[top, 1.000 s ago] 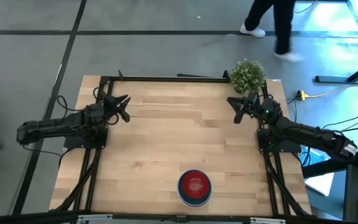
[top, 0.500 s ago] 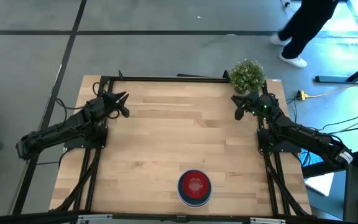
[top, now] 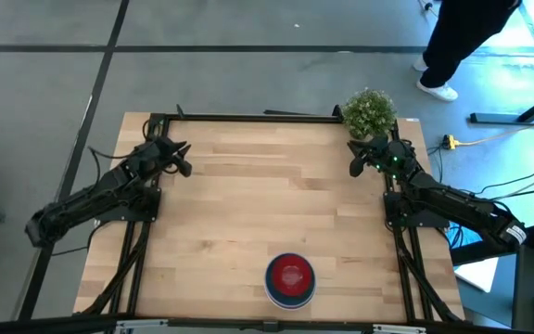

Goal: Nest bowls inside each other
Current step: Return to Home Position

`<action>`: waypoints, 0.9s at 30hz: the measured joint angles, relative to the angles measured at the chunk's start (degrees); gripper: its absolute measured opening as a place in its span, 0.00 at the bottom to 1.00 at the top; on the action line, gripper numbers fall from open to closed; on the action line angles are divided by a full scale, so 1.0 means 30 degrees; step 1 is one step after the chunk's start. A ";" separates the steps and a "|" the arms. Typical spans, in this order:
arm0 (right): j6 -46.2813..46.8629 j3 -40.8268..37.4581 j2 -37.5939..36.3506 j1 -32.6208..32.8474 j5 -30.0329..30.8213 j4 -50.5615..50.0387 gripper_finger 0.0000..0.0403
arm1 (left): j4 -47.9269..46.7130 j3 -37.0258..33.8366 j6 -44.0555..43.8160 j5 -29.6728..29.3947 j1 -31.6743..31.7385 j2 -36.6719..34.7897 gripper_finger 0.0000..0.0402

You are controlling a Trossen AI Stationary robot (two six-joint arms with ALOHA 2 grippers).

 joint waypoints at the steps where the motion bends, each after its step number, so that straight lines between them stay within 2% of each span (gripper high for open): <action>1: 0.0006 0.0000 0.0000 0.0000 0.0000 0.0000 0.16 | 0.0223 0.0005 0.0014 -0.0042 0.0086 -0.0003 0.20; 4: 0.0044 0.0002 0.0000 0.0000 0.0003 0.0000 0.16 | 0.1528 -0.0320 0.0050 -0.0102 0.0368 -0.0010 0.20; 8: 0.0051 0.0000 0.0000 0.0000 0.0000 0.0000 0.16 | 0.6080 -0.2545 -0.0342 0.0163 0.0565 -0.0008 0.20; 11: 0.0139 0.0000 0.0000 0.0000 0.0004 0.0000 0.16 | 0.5771 -0.2572 -0.0549 -0.0348 0.0667 0.0063 0.20; 15: 0.0258 0.0003 0.0000 0.0000 0.0016 0.0000 0.16 | 0.5899 -0.2572 0.0491 -0.0194 0.0693 0.0092 0.20; 27: 0.0495 0.0000 0.0000 0.0000 0.0390 0.0000 0.16 | 0.5757 -0.2572 0.0564 -0.0474 0.0821 0.0106 0.20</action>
